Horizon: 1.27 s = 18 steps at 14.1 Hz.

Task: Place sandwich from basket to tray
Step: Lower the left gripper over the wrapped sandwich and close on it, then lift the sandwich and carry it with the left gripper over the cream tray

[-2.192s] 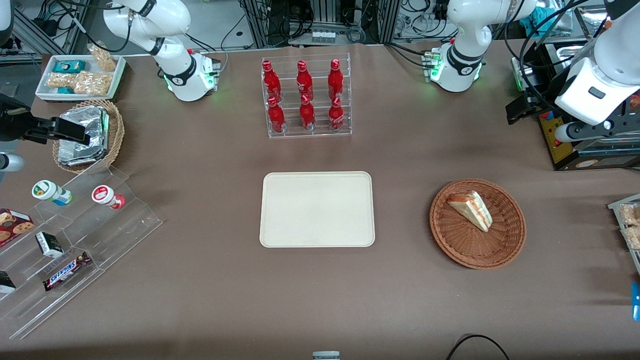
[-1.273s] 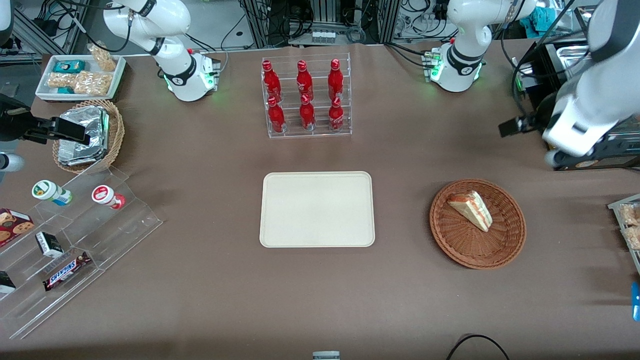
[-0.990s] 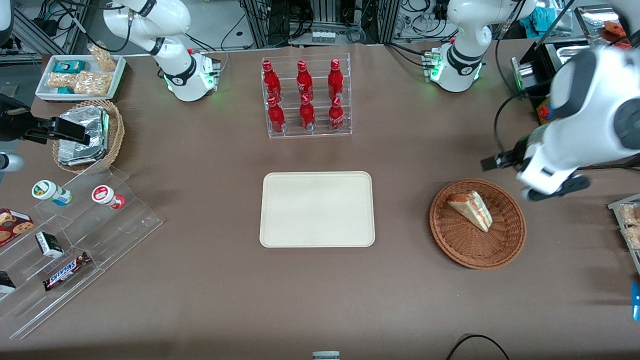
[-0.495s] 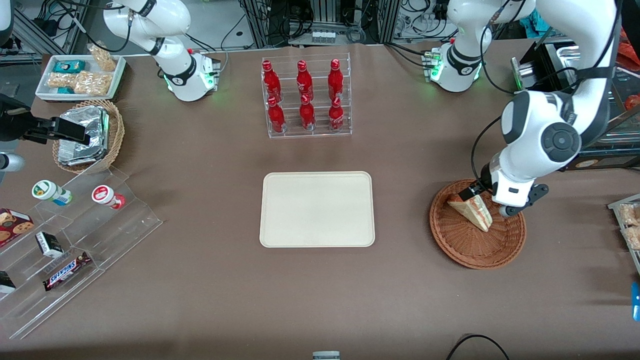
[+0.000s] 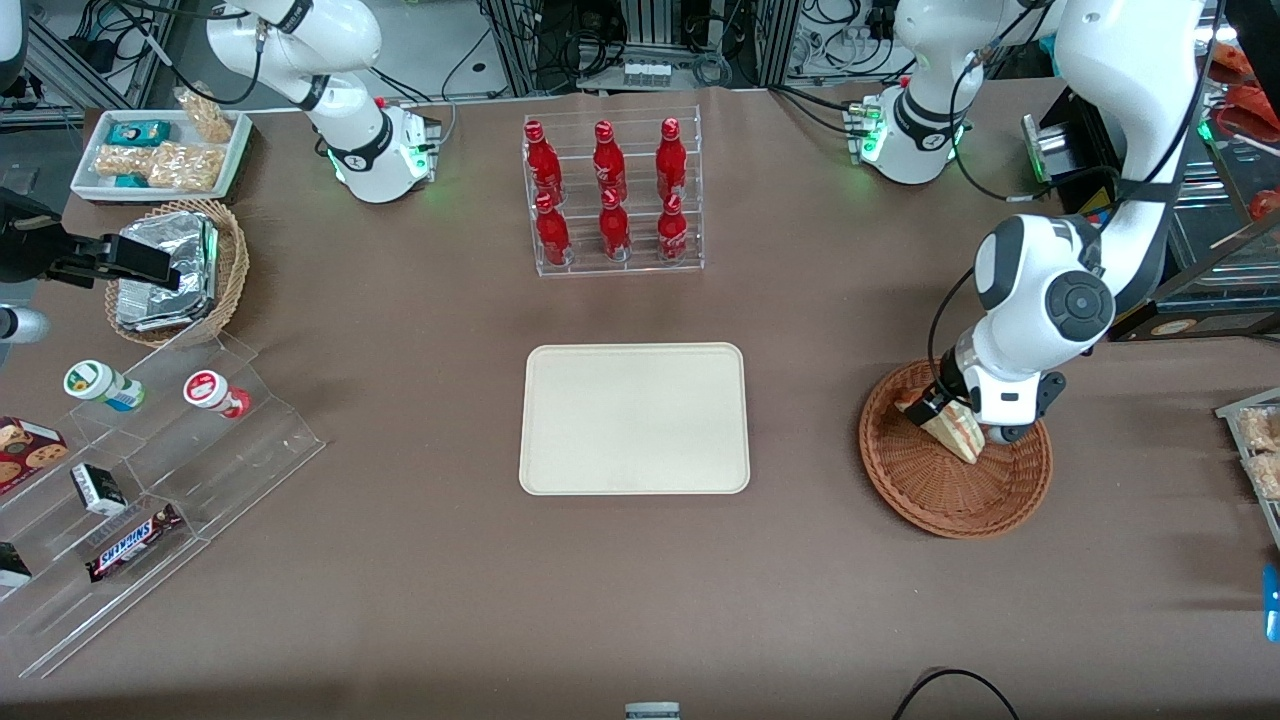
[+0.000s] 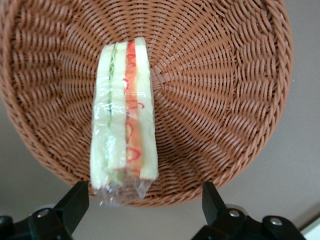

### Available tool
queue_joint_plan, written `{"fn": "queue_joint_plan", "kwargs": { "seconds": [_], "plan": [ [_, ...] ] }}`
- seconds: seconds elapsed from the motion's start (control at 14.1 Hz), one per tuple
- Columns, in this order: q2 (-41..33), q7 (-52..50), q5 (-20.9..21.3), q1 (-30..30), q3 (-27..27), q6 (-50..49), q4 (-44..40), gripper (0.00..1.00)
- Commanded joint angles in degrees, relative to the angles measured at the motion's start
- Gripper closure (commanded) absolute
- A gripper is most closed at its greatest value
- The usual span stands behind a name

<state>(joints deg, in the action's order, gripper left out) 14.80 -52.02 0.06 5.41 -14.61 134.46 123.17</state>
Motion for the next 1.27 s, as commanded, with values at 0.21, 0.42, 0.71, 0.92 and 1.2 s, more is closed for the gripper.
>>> {"fn": "queue_joint_plan", "kwargs": {
  "seconds": [0.21,0.42,0.71,0.92,1.2],
  "plan": [
    [3.0,-1.2,1.1,0.3,1.5,2.1,-0.7,0.00],
    [3.7,0.1,1.1,0.3,2.7,2.2,-1.0,0.04],
    [3.5,-1.0,1.0,0.2,2.7,2.1,-1.1,0.84],
    [2.9,-0.8,0.9,0.2,2.7,1.8,-1.4,0.88],
    [-2.9,-0.2,1.2,-2.9,2.3,-3.4,-1.6,0.89]
  ]
}}
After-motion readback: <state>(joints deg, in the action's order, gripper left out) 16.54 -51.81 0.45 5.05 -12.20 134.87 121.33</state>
